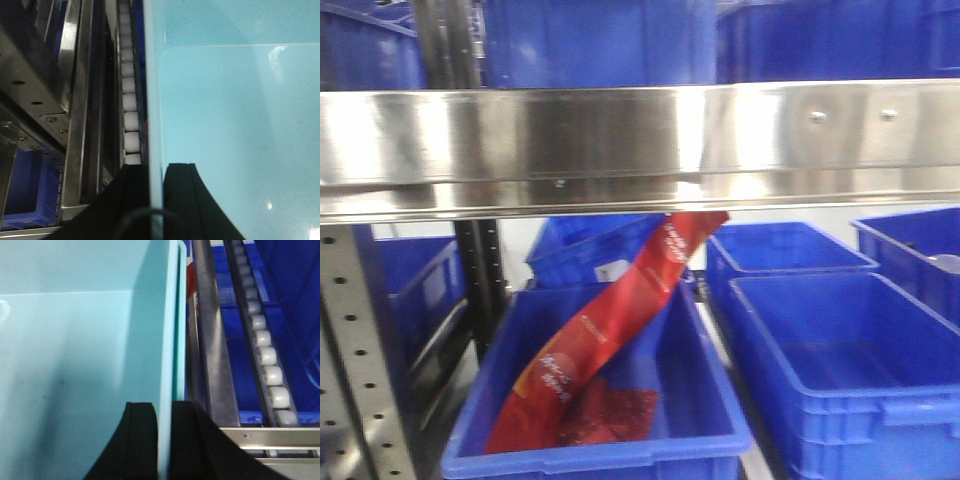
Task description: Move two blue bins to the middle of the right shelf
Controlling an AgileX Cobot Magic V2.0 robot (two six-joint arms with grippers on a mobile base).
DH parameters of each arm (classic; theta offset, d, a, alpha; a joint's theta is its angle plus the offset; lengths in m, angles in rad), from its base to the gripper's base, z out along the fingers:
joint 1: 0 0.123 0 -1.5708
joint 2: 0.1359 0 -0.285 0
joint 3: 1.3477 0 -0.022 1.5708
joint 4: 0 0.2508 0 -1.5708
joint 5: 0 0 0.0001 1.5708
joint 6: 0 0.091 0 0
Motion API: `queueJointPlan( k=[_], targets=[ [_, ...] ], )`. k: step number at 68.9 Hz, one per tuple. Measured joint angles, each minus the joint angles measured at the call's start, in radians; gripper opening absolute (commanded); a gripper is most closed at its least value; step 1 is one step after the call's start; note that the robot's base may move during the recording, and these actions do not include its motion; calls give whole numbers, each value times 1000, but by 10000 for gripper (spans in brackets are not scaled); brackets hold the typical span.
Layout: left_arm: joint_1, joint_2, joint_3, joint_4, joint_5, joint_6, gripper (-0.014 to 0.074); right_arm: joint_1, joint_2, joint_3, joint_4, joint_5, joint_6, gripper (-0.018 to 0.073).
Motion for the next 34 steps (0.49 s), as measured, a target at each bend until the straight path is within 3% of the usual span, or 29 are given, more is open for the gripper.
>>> queueJointPlan(
  k=[34],
  targets=[
    [0,0,0,0,2,0,-111,0,2,0,2,0,0,-163]
  ],
)
